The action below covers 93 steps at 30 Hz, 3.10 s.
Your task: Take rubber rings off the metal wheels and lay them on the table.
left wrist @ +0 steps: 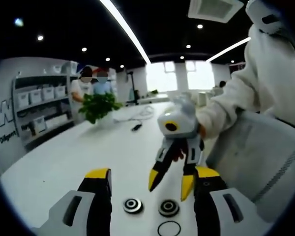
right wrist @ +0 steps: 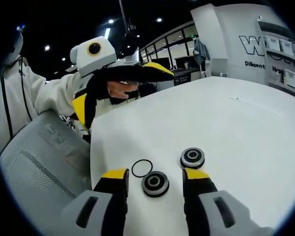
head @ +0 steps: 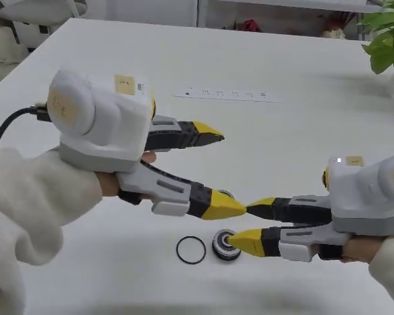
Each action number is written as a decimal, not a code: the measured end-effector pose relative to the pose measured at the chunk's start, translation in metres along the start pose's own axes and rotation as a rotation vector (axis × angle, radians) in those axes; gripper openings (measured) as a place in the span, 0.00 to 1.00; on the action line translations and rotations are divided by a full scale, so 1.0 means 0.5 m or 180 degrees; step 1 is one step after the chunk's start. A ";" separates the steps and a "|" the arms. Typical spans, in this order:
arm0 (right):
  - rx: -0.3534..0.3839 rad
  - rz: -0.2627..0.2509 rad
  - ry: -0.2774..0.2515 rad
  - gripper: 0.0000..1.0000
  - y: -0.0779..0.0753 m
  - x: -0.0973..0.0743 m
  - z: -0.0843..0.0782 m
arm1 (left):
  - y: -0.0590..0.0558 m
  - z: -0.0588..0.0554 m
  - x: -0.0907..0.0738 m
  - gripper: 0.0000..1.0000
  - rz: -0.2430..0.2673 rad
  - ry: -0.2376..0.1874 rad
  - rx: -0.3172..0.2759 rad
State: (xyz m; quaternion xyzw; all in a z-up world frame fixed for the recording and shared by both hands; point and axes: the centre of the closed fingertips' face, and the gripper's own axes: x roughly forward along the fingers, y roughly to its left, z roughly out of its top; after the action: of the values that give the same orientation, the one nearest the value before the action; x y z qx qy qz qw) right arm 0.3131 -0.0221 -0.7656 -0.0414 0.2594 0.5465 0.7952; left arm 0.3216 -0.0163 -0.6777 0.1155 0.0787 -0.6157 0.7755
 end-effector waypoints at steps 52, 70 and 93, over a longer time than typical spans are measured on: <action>-0.0150 0.0095 0.0462 0.26 0.006 0.019 -0.081 | -0.064 -0.190 0.076 0.22 -0.0108 0.0455 -0.0097; -0.0158 0.0057 0.0511 0.20 0.000 0.025 -0.092 | -0.063 -0.211 0.082 0.15 -0.0086 0.0510 -0.0101; -0.0276 0.0006 0.0592 0.07 -0.009 0.026 -0.098 | -0.058 -0.213 0.076 0.13 -0.0019 0.0415 -0.0203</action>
State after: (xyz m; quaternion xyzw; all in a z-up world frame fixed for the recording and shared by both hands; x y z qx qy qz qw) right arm 0.3026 -0.0303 -0.8149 -0.1261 0.3082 0.5517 0.7647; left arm 0.3040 -0.0286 -0.7926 0.1303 0.1490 -0.6064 0.7702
